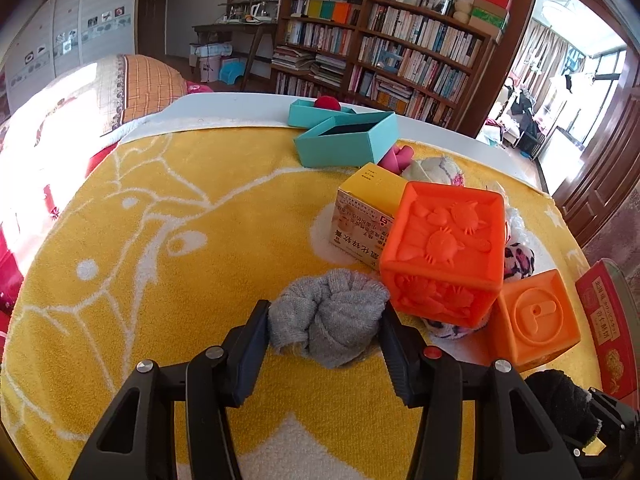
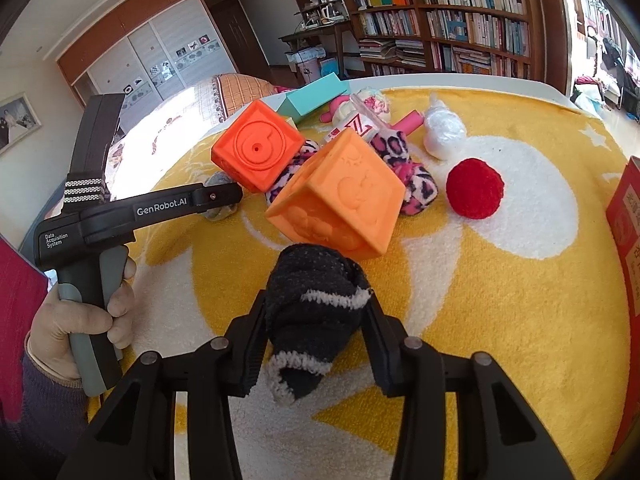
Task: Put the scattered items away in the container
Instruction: 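Grasp the black sock with the right gripper while the left grasps the grey sock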
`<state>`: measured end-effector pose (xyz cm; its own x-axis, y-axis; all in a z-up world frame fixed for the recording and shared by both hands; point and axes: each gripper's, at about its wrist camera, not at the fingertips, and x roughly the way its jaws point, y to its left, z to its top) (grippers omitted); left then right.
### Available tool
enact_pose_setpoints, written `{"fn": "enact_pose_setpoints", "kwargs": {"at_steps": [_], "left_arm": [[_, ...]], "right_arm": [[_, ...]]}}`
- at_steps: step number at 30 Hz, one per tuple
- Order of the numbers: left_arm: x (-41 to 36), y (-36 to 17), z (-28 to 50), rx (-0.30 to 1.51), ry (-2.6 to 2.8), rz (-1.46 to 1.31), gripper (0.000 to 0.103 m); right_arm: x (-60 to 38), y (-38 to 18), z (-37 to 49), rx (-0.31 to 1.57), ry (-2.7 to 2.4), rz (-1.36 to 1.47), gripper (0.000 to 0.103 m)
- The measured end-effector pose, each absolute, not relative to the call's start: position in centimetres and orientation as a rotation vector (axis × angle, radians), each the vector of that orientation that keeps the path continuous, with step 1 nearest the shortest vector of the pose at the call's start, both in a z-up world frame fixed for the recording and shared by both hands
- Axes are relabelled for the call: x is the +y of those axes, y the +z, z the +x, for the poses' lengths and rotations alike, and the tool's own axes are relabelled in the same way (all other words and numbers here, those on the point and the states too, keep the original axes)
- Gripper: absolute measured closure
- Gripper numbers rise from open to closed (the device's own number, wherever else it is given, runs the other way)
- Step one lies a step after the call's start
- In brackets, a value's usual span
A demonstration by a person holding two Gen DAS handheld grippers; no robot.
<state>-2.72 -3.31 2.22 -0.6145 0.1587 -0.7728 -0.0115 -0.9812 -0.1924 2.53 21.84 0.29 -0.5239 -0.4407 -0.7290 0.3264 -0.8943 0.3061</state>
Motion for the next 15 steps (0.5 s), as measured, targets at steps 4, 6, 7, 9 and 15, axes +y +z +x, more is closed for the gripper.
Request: {"fn": "enact_pose_setpoints", "kwargs": {"at_steps": [4, 6, 7, 9, 15], "left_arm": [[-3.6, 3.4, -1.7, -0.297, 2.740, -1.285, 0.049], [-3.6, 3.9, -1.1, -0.307, 2.742, -1.272, 0.049], [-3.6, 4.1, -0.7, -0.316, 2.739, -1.264, 0.049], [-3.4, 4.6, 0.1, -0.314, 2.743, -1.252, 0.049], [-2.1, 6.1, 1.9, -0.272, 2.743, -1.217, 0.049]], "right_arm": [[22.1, 0.4, 2.4, -0.212, -2.423, 1.181, 0.056], [22.4, 0.6, 2.4, -0.229, -2.428, 1.172, 0.056], [22.6, 0.6, 2.5, -0.241, -2.433, 1.168, 0.056], [23.1, 0.8, 2.4, -0.271, -2.440, 1.160, 0.056], [24.8, 2.1, 3.9, -0.312, -2.482, 1.106, 0.056]]}}
